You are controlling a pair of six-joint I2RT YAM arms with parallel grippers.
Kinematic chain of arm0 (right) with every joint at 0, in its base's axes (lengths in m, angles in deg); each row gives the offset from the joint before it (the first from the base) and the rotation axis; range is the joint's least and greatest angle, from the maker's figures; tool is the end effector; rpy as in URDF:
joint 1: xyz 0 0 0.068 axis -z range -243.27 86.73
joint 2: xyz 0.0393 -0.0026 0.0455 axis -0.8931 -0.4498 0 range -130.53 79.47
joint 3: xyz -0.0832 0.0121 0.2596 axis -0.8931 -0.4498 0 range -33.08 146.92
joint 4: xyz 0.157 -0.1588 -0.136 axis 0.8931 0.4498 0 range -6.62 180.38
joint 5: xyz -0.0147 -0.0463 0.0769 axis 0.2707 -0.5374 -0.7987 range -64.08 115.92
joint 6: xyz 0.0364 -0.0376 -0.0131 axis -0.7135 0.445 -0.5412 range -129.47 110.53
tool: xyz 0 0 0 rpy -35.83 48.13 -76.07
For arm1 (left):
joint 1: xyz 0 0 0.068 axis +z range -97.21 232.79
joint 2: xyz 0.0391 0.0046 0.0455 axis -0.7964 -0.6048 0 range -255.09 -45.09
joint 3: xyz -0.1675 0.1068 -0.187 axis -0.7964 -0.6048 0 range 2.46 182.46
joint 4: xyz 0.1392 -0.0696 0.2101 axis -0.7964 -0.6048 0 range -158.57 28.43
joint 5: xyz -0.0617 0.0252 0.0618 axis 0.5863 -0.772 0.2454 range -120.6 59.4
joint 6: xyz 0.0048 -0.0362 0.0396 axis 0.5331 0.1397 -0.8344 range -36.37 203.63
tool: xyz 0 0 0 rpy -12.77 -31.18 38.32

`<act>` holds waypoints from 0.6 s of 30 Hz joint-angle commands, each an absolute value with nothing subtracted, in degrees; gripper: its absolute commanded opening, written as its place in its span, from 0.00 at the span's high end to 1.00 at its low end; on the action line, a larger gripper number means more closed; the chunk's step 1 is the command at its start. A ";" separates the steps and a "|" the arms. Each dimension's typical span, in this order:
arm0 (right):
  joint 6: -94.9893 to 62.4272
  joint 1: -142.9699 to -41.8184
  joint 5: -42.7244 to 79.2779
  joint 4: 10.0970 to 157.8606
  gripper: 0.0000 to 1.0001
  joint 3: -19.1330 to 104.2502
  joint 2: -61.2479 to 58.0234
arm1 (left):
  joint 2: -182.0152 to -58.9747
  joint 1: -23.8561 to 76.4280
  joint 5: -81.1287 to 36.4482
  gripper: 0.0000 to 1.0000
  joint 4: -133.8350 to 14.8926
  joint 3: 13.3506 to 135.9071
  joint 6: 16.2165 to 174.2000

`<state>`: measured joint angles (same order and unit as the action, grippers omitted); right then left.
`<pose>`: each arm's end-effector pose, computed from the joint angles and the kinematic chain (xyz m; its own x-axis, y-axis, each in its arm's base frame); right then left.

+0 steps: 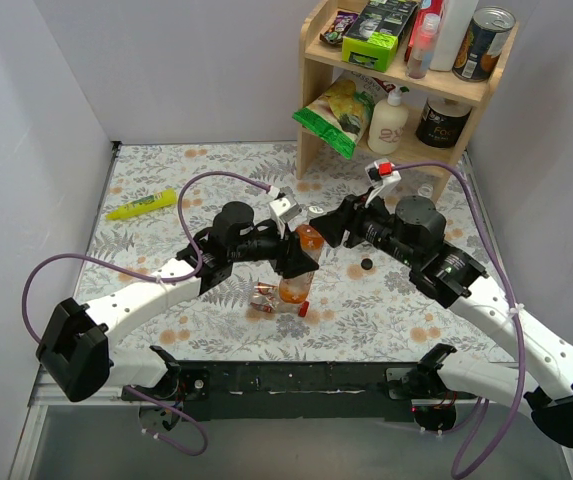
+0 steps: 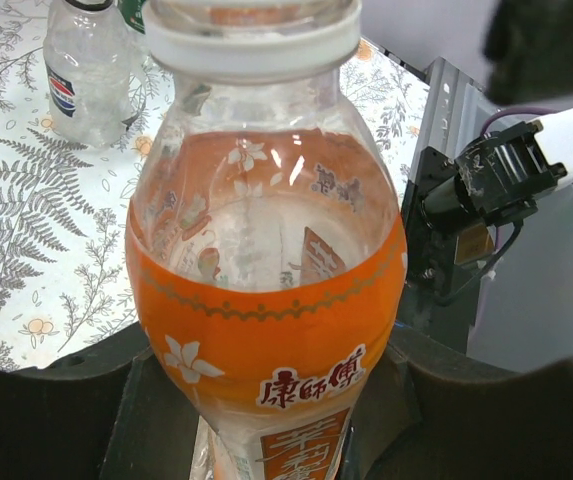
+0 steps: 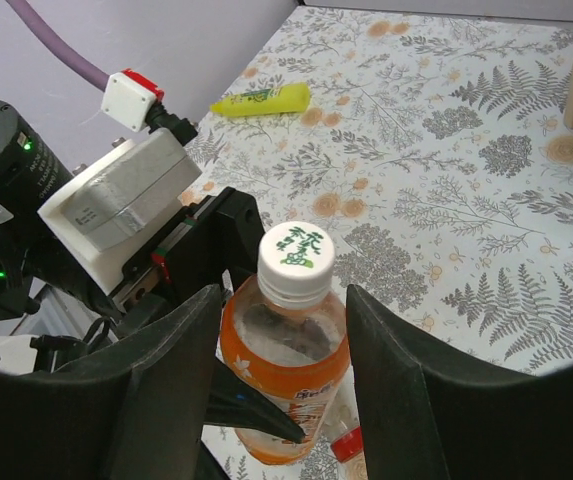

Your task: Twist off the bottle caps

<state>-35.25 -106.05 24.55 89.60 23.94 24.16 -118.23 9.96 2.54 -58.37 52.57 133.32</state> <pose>0.1625 0.1514 0.3893 -0.3550 0.2641 -0.8968 -0.6020 0.6693 0.4354 0.1995 -0.2113 0.2903 -0.8826 -0.0526 -0.4671 0.4225 0.3470 -0.8373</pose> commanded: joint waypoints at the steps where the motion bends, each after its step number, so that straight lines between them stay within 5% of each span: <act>1: -36.01 -107.65 28.46 85.76 0.41 26.78 24.19 | -117.78 9.37 0.25 0.66 -59.46 55.11 131.79; 18: -35.13 -108.18 27.94 84.18 0.44 27.39 21.99 | -118.74 7.17 -1.86 0.66 -61.22 55.81 129.33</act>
<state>-35.62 -107.71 27.33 87.94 24.35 22.11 -118.91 7.97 -0.34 -60.91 53.22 131.13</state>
